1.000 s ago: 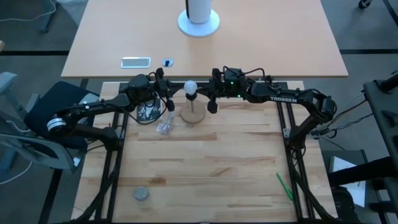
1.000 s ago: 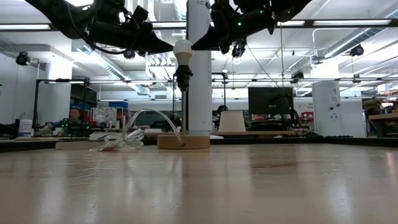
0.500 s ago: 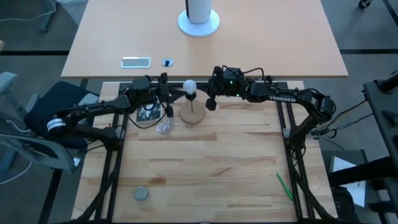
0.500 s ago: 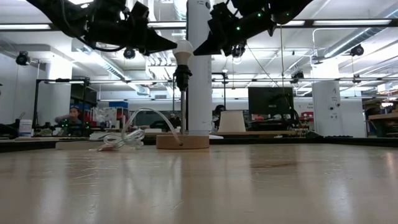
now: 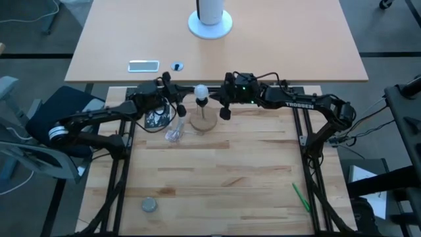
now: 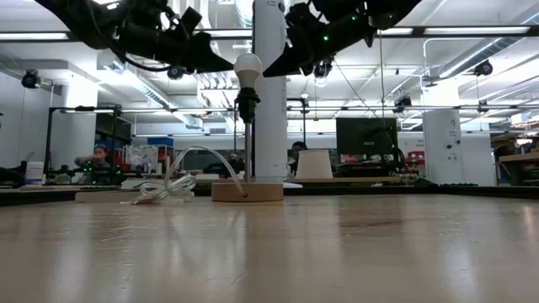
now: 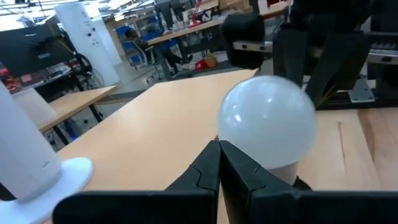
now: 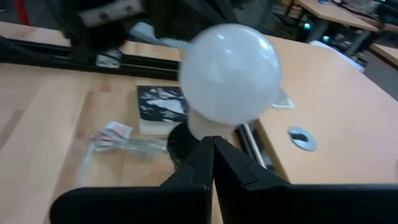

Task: Screw lightbulb
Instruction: Remove the lightbulb from the lamp

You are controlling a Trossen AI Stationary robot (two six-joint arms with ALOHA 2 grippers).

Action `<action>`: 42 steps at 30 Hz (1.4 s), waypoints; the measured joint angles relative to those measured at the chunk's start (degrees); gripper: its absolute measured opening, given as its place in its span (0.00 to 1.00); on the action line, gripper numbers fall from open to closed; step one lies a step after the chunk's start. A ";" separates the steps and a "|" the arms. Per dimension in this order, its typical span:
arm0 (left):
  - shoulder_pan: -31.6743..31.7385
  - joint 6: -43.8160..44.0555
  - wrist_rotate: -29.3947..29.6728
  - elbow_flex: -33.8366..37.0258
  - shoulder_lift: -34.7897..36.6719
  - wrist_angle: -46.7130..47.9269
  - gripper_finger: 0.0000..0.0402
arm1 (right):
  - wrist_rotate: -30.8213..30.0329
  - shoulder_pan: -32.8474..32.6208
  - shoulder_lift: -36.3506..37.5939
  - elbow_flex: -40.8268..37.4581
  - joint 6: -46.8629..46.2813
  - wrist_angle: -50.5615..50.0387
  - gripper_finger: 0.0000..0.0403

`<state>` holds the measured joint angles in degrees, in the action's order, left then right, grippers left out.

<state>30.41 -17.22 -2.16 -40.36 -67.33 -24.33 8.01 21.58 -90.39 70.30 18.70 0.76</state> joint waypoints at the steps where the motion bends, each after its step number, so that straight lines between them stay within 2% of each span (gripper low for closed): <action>1: 0.02 0.05 0.05 0.00 -0.19 -0.02 0.00 | 0.07 0.02 0.00 0.00 0.18 -0.01 0.00; 9: 0.02 0.14 0.18 0.00 -0.78 -0.10 0.00 | 4.24 0.00 0.02 0.00 0.91 1.01 0.00; 42: 0.02 1.39 -0.06 0.00 -3.32 -0.71 0.00 | 3.98 0.04 -0.34 0.00 0.85 2.50 0.00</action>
<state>30.44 -15.84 -2.22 -40.36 -70.65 -25.04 11.99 21.63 -90.73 70.30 19.55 3.27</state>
